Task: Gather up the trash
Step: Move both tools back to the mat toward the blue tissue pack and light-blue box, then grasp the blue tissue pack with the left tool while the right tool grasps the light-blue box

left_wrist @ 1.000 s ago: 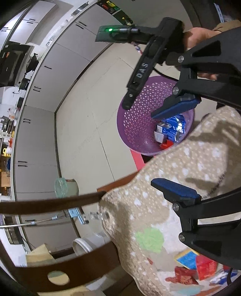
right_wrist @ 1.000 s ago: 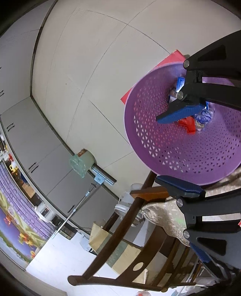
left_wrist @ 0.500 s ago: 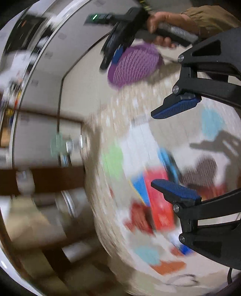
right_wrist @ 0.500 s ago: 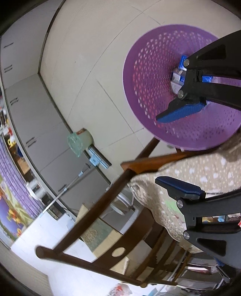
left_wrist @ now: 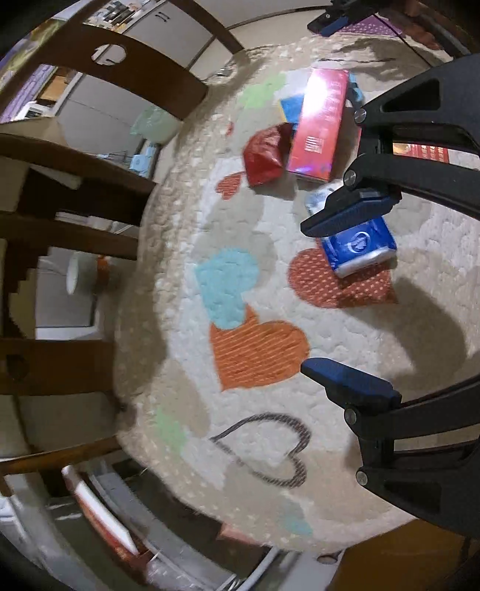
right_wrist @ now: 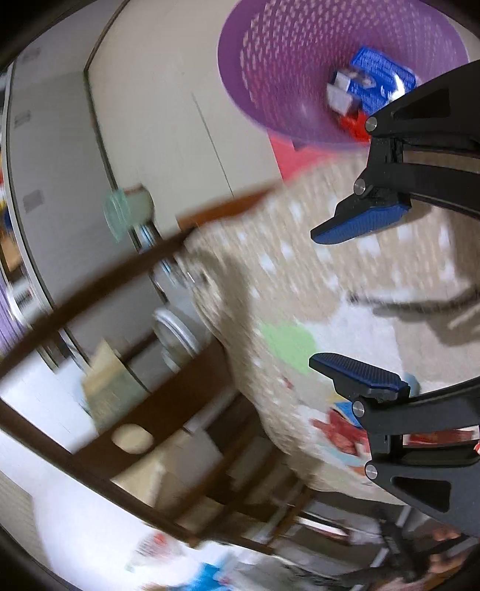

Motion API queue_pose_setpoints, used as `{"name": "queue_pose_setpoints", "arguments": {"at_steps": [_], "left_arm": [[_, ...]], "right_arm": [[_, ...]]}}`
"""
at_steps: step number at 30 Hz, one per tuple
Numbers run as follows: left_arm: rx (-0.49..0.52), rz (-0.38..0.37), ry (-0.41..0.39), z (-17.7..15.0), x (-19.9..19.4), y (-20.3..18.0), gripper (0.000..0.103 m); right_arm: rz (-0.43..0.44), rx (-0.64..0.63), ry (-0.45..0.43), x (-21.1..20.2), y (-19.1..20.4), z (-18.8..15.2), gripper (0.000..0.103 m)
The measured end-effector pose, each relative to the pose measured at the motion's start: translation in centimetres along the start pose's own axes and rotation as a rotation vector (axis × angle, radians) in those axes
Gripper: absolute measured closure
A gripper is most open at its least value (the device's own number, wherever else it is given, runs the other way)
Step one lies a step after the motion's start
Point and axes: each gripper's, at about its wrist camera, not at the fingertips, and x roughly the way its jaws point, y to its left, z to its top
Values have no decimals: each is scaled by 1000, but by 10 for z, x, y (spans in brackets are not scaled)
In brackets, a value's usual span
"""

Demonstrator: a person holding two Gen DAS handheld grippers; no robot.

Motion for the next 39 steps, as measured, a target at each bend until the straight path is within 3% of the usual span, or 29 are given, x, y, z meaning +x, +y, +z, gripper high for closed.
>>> {"name": "queue_pose_setpoints", "arguments": {"at_steps": [3, 9, 15, 19, 24, 28, 35, 39], "left_arm": [[29, -33, 38, -8, 14, -4, 36], [183, -46, 17, -2, 43, -25, 36], [95, -252, 164, 14, 79, -17, 35], [197, -311, 213, 1, 73, -27, 35], [322, -293, 215, -21, 60, -38, 35], [326, -262, 193, -24, 57, -40, 35], [581, -136, 80, -22, 44, -64, 34], [657, -151, 96, -17, 53, -66, 29]], "right_arm": [[45, -81, 53, 15, 25, -13, 38], [119, -149, 109, 31, 53, -26, 38], [265, -81, 182, 50, 61, -30, 37], [341, -81, 283, 63, 66, -38, 37], [383, -238, 381, 64, 89, -57, 35], [351, -302, 365, 60, 100, -64, 35], [267, -347, 351, 67, 101, -65, 35], [238, -408, 352, 68, 107, -71, 37]]}}
